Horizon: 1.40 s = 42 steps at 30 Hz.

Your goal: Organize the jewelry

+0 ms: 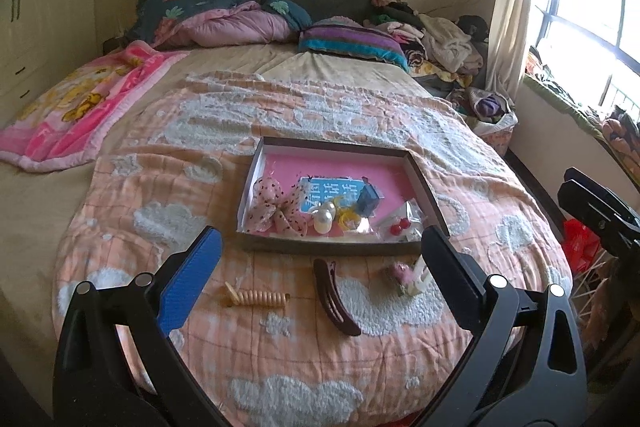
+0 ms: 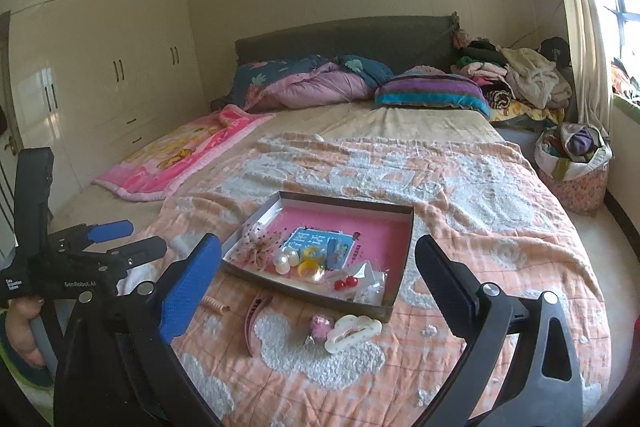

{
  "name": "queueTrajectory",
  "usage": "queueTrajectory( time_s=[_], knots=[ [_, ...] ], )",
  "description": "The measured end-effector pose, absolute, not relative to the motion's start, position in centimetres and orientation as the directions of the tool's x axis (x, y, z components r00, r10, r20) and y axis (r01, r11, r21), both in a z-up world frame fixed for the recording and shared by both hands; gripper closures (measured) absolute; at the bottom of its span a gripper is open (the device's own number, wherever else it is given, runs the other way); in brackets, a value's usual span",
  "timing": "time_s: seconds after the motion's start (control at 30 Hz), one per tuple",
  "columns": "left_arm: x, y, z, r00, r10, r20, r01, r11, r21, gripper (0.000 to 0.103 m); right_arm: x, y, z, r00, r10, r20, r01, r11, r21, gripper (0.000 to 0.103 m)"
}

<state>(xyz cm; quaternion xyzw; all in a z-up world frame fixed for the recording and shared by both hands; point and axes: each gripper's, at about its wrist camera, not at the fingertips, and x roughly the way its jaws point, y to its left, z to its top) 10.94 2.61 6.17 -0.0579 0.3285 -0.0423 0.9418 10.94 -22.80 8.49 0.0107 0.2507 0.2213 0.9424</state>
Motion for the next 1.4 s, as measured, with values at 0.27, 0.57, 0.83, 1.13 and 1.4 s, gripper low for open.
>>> queueTrajectory(
  time_s=[0.27,0.57,0.83,1.13,1.4],
  knots=[
    [9.6,2.8,4.7,0.759,-0.098,-0.643,0.023,0.992,-0.124,0.010,9.7,-23.8,7.1,0.761,0.418,-0.496,-0.402,0.904,0.145,0.006],
    [8.5,3.4,2.5,0.726,-0.077,-0.684,0.006,0.994,-0.106,0.010,8.7,-24.2,4.6,0.733,0.409,-0.544,-0.405,0.904,0.134,0.006],
    [8.0,2.7,0.4,0.689,-0.070,-0.721,0.020,0.997,-0.078,0.010,8.0,-24.0,1.7,0.698,0.394,-0.598,-0.416,0.903,0.109,0.006],
    [8.5,0.9,-1.5,0.653,-0.079,-0.754,0.050,0.997,-0.061,0.010,8.1,-24.1,-0.4,0.675,0.375,-0.635,-0.419,0.904,0.089,0.006],
    [9.8,0.1,-3.6,0.611,-0.088,-0.787,0.064,0.996,-0.062,0.010,9.4,-24.1,-2.6,0.646,0.357,-0.675,-0.421,0.904,0.076,0.006]
  ],
)
